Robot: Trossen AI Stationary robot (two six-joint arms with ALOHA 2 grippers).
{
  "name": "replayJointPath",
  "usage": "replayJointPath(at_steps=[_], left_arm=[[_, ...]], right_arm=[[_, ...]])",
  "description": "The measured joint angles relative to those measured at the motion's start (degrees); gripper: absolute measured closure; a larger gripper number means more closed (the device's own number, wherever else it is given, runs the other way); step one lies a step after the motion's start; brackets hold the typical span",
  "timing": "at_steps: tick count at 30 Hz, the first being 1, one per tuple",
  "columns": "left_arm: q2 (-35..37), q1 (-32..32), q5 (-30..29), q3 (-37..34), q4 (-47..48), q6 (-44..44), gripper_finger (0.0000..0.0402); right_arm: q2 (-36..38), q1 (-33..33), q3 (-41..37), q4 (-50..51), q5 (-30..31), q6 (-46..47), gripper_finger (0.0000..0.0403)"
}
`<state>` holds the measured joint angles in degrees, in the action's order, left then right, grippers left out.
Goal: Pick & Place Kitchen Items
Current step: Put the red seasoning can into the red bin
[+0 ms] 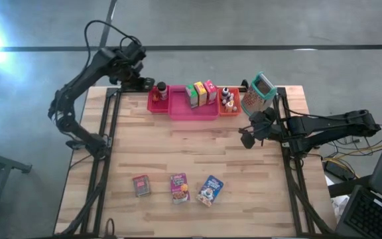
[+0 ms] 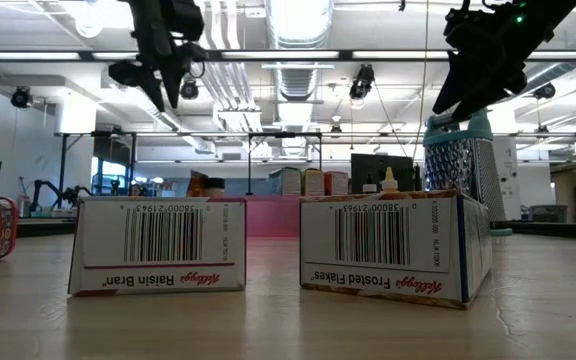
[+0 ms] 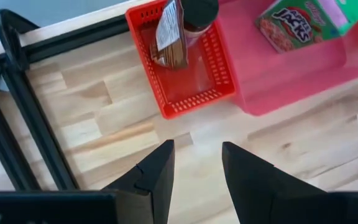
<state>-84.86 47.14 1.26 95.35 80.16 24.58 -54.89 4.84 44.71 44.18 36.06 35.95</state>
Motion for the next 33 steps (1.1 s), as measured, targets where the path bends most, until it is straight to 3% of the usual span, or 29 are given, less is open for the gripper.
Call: replayJointPath(at_steps=[15,26,33], left_arm=[[3.82,-9.77,-1.06,-0.02,10.14,2.42,0.0262],[4.12,-21.16,-1.36,-0.34,9.82,-2.21,0.0262],[4.54,-28.38,-2.39,-4.04,9.85,1.36,0.0262]], right_arm=[[0.00,0.00,0.00,0.00,0.00,0.01,0.0039],[0.00,0.00,0.00,0.00,-0.01,0.01,0.0039],[0.00,0.00,0.00,0.00,0.01,0.01,0.0039]])
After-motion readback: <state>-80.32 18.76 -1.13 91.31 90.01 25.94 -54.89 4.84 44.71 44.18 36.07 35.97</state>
